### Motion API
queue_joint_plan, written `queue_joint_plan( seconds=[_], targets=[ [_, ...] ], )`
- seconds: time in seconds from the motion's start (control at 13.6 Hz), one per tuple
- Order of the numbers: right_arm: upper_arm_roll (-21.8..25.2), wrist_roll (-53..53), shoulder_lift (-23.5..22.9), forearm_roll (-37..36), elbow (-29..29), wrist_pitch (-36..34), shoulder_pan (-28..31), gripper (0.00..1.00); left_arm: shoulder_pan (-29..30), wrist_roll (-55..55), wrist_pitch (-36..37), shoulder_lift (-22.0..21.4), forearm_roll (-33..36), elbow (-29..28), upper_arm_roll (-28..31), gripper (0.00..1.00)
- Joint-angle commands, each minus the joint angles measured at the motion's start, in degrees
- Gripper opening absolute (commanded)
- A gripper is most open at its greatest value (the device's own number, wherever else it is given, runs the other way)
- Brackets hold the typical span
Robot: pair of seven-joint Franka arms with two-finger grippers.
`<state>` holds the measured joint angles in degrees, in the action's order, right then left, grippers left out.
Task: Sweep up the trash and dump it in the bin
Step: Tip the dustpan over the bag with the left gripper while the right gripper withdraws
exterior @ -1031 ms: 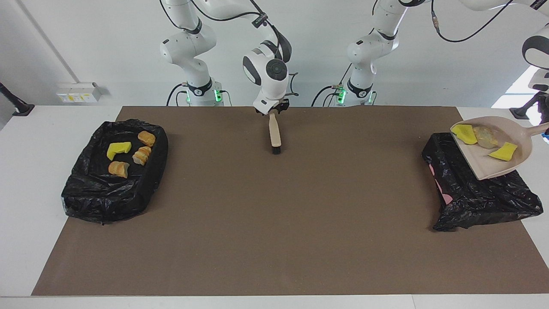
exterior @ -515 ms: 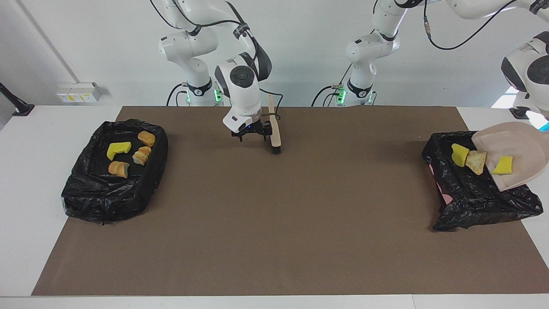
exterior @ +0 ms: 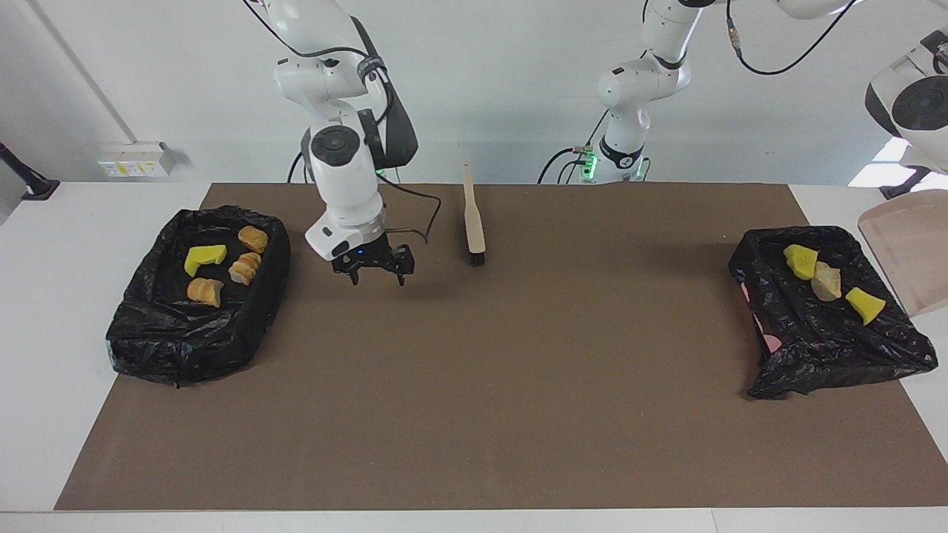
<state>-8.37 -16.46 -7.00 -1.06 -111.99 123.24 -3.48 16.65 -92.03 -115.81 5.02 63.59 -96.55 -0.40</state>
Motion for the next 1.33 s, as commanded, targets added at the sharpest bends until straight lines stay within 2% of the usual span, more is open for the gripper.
queue_joint_plan(
  seconds=[0.0,0.15,0.44,0.59,0.74,1.03,1.25],
  targets=[
    [2.2,1.2,-0.3,-2.5,7.6,-8.1,1.0,1.00,-3.5,0.7,3.2,-0.6,-7.6,1.1,0.3,0.00],
    [3.8,1.3,0.7,-5.0,11.4,-14.5,0.2,1.00,-5.7,3.0,5.6,-0.7,-13.6,1.3,0.2,0.00],
    [9.2,8.8,9.7,-4.1,12.1,-22.7,0.8,1.00,-7.7,20.3,9.8,-1.0,-27.7,1.1,-0.2,0.00],
    [12.0,9.2,13.7,-0.8,12.1,-28.1,0.4,1.00,-8.8,28.6,12.4,-1.5,-33.8,0.7,-0.4,0.00],
    [13.4,9.9,17.4,-0.4,12.5,-31.6,0.2,1.00,-10.7,36.5,14.9,-2.0,-38.9,0.3,-0.4,0.00],
    [13.1,10.2,17.7,-0.7,12.1,-31.4,0.4,1.00,-16.5,56.6,21.1,-3.3,-48.9,-0.5,-0.5,0.00],
    [13.2,10.6,16.9,-1.5,12.7,-31.0,0.4,1.00,-22.9,71.3,22.9,-4.0,-54.7,-1.2,-0.5,0.00]
  ],
)
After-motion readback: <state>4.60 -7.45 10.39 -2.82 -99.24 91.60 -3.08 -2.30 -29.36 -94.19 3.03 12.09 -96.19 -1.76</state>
